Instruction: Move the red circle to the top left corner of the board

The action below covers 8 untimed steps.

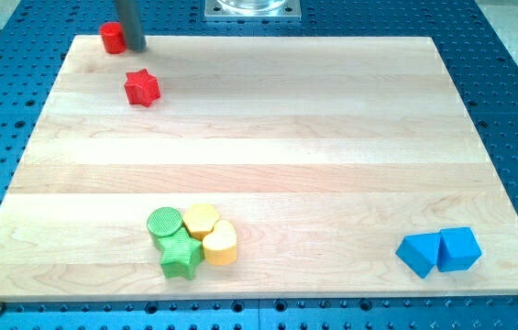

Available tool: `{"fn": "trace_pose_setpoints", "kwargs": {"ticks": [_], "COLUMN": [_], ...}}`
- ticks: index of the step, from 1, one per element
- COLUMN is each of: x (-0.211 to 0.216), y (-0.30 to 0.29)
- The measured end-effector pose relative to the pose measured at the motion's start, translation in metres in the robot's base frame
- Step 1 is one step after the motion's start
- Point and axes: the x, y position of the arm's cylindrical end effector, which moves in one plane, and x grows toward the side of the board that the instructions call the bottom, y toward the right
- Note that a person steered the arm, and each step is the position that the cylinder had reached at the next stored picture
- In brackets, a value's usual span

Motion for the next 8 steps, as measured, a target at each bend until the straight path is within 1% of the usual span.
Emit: {"fn": "trace_pose_setpoints", "kwargs": {"ticks": [1, 2, 3, 4, 6, 8], "x": [-0.016, -0.006, 0.058, 0.071, 0.044, -0.015], "y": [0.011, -0.017, -0.049, -0.088, -0.099, -0.099]}}
